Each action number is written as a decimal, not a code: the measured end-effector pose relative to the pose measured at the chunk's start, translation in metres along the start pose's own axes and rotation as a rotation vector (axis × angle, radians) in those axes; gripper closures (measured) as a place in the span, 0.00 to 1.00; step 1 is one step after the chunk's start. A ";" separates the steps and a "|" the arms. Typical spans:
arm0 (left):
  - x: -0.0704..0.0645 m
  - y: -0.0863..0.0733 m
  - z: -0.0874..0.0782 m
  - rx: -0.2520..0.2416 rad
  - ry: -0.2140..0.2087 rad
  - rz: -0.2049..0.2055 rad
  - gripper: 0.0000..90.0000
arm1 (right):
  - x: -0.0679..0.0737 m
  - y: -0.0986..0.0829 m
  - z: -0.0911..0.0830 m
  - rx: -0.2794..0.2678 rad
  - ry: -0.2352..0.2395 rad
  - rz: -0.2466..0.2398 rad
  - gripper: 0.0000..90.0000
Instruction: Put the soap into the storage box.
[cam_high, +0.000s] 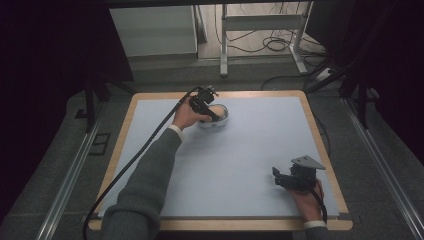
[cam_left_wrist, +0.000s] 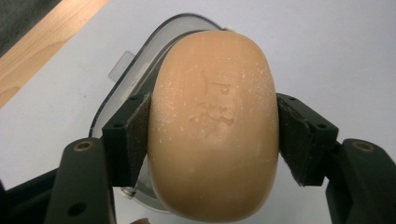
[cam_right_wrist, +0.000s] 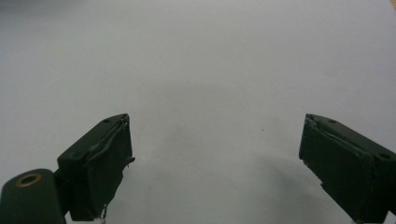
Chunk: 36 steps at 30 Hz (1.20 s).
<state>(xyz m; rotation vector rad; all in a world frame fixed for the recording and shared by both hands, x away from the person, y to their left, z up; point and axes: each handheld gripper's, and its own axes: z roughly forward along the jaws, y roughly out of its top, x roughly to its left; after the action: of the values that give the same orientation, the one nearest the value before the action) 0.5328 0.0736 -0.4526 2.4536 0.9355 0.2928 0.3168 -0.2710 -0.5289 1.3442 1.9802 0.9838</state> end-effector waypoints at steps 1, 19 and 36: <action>0.001 0.000 0.001 0.000 0.000 -0.002 0.36 | 0.000 0.000 0.000 -0.001 0.000 -0.002 0.11; 0.007 -0.003 0.012 -0.025 -0.023 -0.040 0.34 | 0.001 0.000 0.000 0.001 -0.001 -0.008 0.11; -0.010 -0.026 -0.022 -0.075 -0.019 -0.017 0.24 | 0.002 0.000 0.000 0.001 -0.008 -0.023 0.11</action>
<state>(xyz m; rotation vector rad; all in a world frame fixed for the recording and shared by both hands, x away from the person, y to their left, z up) 0.5024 0.0917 -0.4475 2.3748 0.9201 0.2930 0.3165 -0.2691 -0.5292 1.3215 1.9858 0.9655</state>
